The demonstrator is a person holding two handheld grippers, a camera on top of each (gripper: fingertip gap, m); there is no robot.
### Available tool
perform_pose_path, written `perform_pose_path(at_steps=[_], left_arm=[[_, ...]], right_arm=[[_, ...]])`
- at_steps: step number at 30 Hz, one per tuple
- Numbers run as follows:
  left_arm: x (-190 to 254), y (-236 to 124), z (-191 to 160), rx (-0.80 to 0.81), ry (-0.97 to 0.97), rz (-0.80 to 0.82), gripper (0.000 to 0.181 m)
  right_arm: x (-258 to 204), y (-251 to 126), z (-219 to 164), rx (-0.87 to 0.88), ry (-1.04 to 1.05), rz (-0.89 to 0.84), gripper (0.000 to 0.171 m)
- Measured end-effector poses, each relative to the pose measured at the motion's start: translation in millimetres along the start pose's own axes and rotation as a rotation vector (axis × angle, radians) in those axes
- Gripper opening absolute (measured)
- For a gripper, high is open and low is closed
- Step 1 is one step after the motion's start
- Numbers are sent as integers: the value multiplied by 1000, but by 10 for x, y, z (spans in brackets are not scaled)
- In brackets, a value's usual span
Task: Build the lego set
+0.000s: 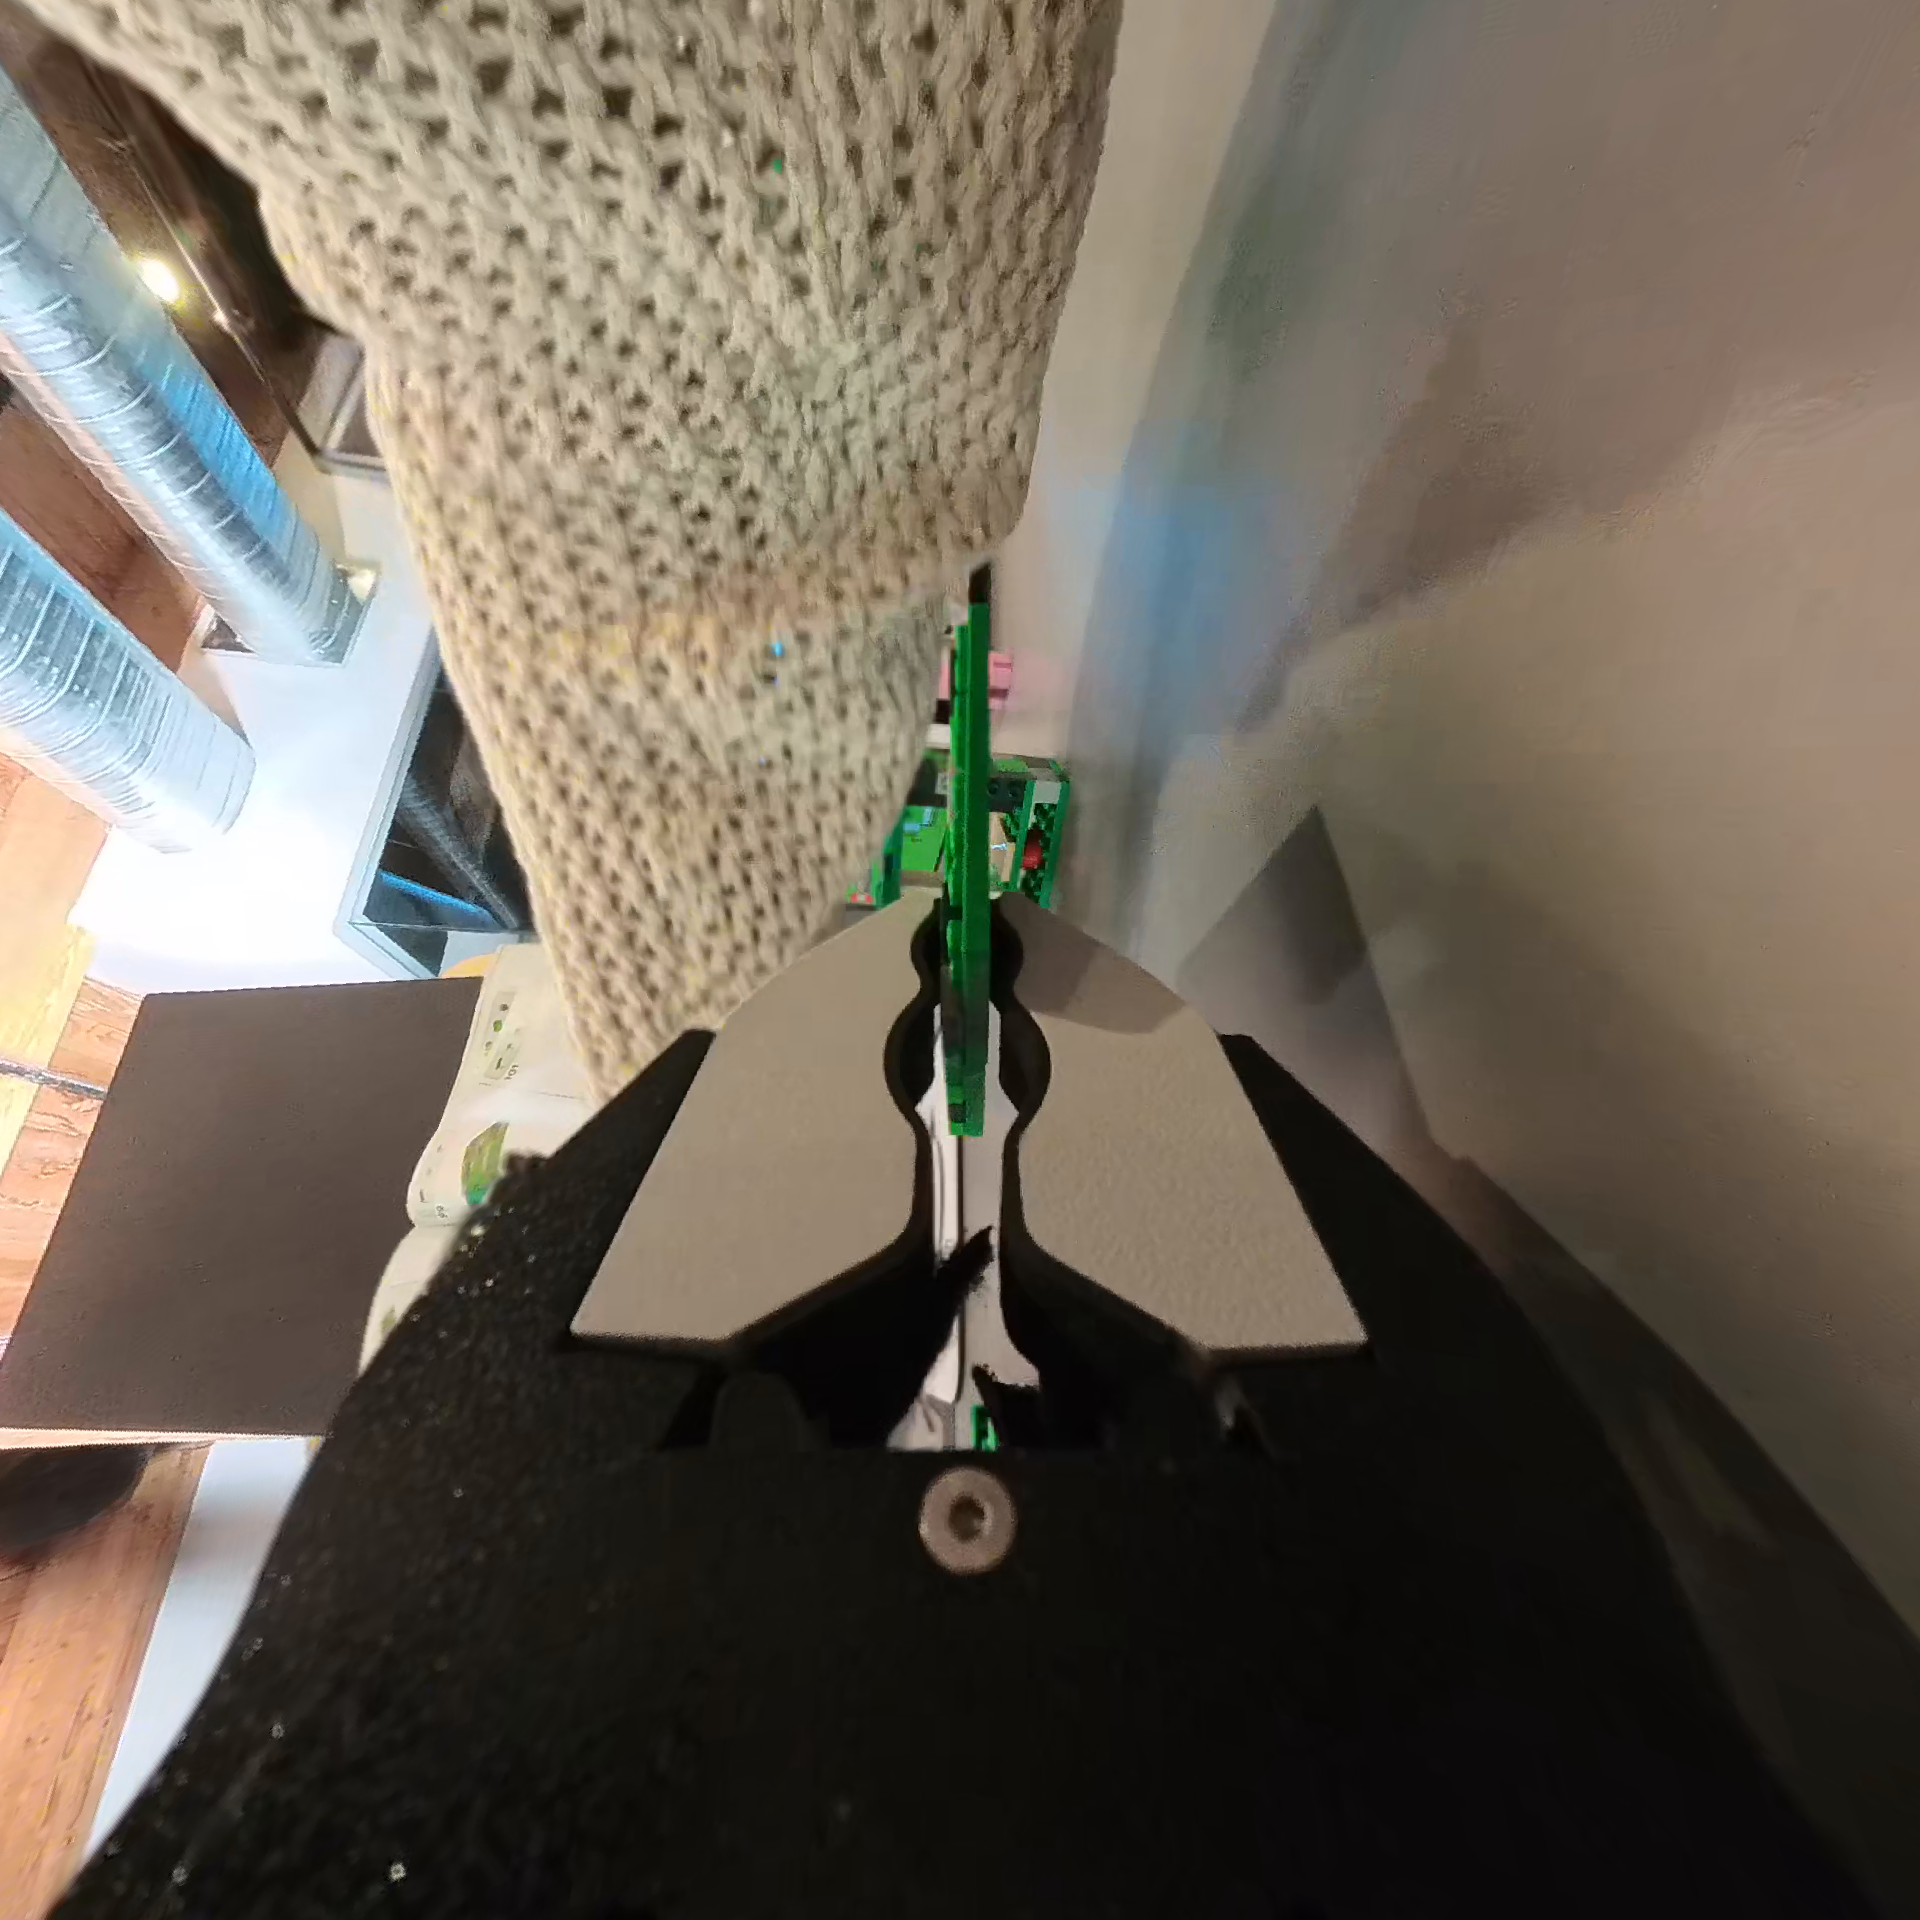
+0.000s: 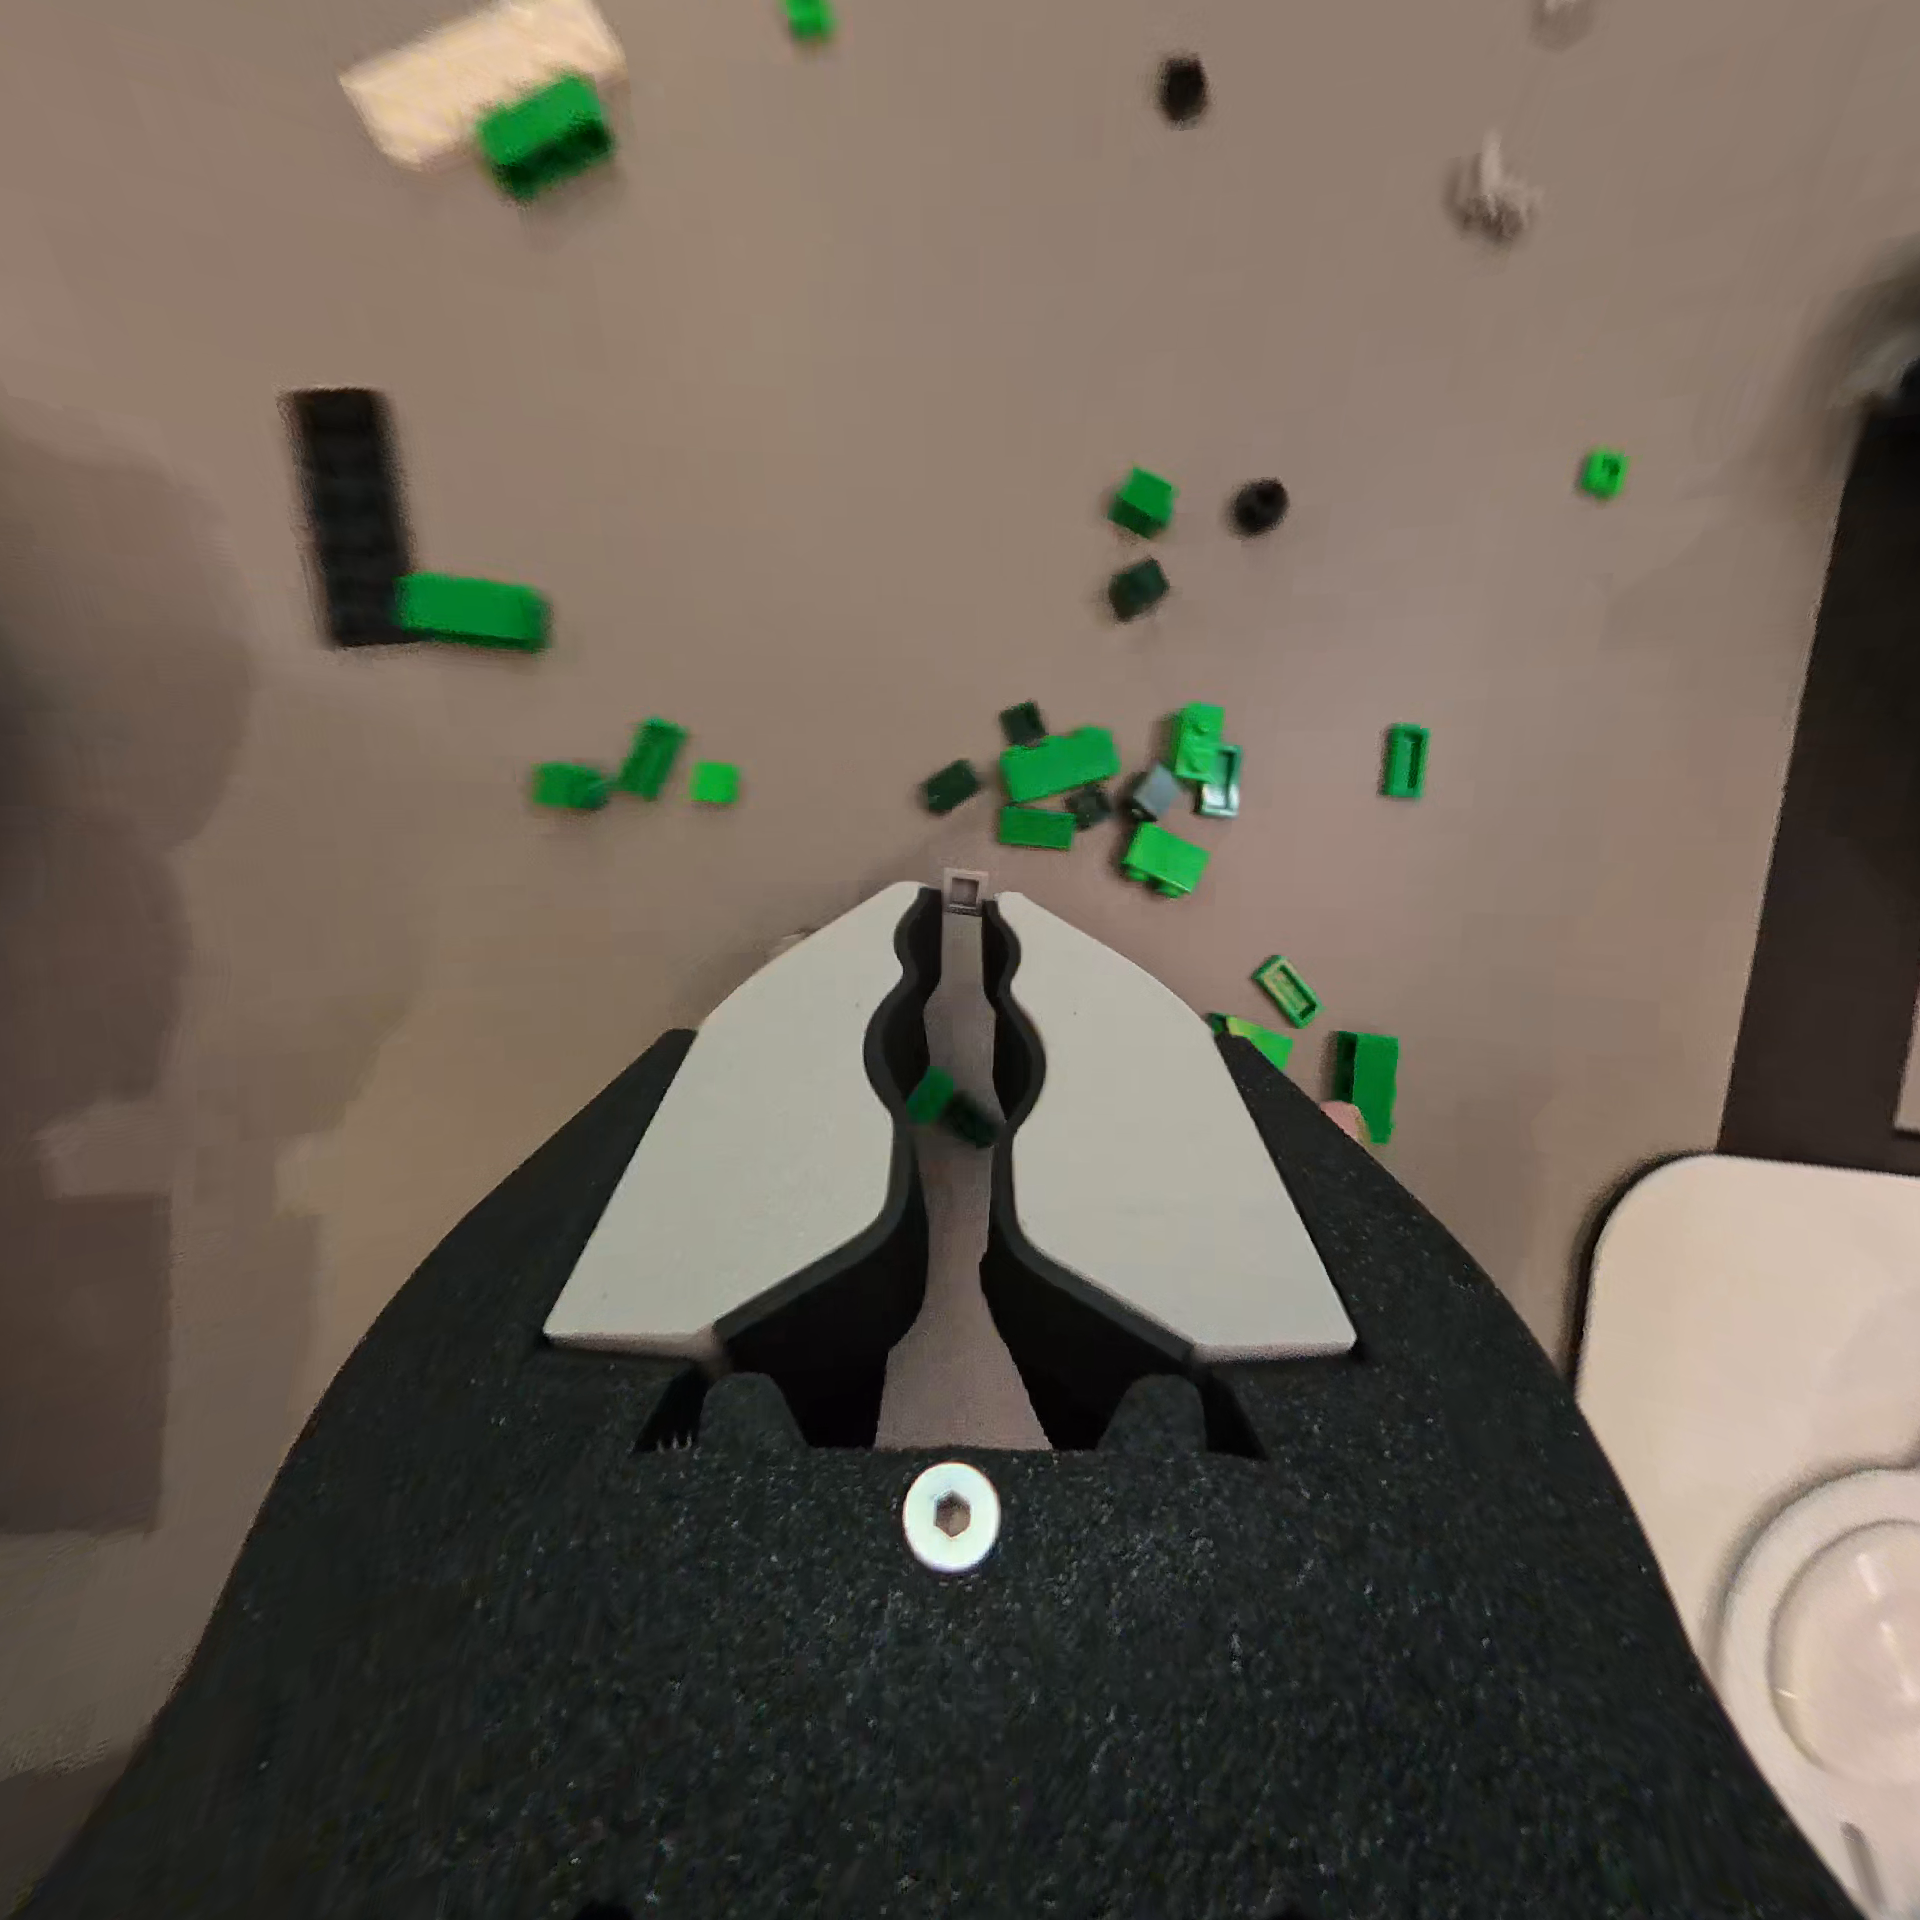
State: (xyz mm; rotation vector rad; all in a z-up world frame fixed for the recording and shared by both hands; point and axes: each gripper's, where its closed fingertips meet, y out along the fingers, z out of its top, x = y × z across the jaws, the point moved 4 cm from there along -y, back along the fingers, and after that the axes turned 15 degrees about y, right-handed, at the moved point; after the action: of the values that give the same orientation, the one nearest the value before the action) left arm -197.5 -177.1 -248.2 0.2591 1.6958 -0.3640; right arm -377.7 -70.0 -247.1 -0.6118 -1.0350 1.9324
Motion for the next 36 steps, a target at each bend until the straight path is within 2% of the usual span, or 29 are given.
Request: perform_pose_path(at_steps=[1,6,12,16,21,28,36], left_arm=[[1,0,-7,-2,-4,-3,6],[-1,9,-89,-44,-21,-13,6],[-24,10,-164,-79,-56,-4,6],[-15,16,-154,-82,-48,-10,6],[-34,8,-136,-83,-25,6,6],[-35,4,-94,-72,11,10,6],[-55,-5,-81,-71,19,22,6]], right_arm=[[-101,-117,-3,28,-46,12,7],[-724,-785,-235,52,-275,103,7],[-1245,-1230,-836,-301,-362,157,7],[-1439,-1262,-1090,-559,-331,163,7],[-1502,-1166,-1134,-774,-291,148,7],[-1517,-1104,-1009,-865,-277,151,7],[-1516,-1082,-959,-887,-268,127,7]])
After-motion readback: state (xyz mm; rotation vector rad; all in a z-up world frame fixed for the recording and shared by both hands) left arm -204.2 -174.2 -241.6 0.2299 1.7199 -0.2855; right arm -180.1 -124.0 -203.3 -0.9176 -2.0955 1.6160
